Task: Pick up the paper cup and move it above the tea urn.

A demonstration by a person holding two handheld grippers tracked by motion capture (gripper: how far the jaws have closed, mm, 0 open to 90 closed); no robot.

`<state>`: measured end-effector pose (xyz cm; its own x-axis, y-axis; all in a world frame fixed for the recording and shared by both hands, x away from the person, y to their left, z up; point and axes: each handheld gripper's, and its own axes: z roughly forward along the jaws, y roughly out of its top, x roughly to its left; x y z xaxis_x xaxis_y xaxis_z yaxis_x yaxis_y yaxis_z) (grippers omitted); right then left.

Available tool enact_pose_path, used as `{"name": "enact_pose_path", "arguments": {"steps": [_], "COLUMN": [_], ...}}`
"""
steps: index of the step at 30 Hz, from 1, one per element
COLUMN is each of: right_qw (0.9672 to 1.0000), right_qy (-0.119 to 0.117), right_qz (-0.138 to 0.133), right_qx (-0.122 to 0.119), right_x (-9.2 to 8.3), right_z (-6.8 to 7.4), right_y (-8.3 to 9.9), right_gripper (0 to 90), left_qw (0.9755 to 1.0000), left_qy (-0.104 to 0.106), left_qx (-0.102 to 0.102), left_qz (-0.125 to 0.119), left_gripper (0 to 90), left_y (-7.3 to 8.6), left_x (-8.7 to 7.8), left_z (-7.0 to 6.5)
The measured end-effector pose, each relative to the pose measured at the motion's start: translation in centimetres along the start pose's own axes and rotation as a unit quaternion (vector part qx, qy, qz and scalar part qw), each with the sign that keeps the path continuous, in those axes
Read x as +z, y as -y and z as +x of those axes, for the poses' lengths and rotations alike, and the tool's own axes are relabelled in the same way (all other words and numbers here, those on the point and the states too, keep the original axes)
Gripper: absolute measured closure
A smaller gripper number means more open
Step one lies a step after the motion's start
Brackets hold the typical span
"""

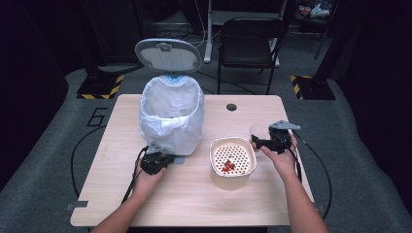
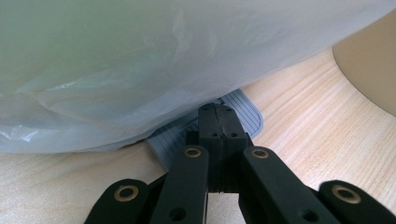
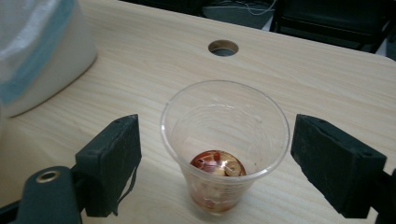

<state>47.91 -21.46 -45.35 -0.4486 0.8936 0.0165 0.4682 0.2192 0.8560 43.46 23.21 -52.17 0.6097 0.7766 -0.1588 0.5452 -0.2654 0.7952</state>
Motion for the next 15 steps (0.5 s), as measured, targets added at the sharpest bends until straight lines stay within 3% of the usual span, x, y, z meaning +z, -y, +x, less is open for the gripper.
{"name": "enact_pose_path", "arguments": {"steps": [3,15], "right_qw": [0.9999,0.9995], "right_qy": [0.013,0.02], "right_qz": [0.004,0.021], "right_qx": [0.002,0.011], "right_x": [0.5,2.8], "right_z": [-0.1,-0.4], "right_y": [0.3,1.2], "right_gripper": [14.6,14.8], "left_qw": [1.0,1.0], "left_qy": [-0.001,0.002], "left_qx": [-0.003,-0.003], "left_qz": [0.001,-0.001], "left_gripper": [90.0,90.0], "left_y": [0.0,0.0], "left_x": [0.0,0.0], "left_z": [0.1,0.1]}}
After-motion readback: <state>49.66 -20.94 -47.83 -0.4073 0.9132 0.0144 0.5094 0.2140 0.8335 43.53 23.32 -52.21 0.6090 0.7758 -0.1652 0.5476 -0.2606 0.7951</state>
